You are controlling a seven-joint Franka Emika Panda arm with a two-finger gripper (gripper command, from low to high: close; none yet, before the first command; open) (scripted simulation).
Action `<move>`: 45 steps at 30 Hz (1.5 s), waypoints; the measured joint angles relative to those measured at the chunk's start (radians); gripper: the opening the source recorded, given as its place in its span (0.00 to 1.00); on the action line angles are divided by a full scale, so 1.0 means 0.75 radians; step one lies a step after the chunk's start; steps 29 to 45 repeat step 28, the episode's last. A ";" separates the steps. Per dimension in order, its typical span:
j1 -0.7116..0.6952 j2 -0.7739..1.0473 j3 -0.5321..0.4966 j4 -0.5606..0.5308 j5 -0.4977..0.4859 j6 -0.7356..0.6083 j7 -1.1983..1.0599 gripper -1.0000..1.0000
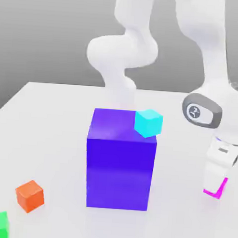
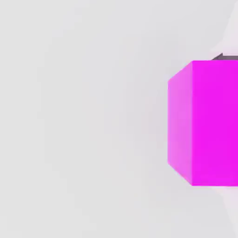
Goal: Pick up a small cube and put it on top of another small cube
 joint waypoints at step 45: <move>-0.953 0.327 -0.621 0.568 0.420 -0.258 -0.515 1.00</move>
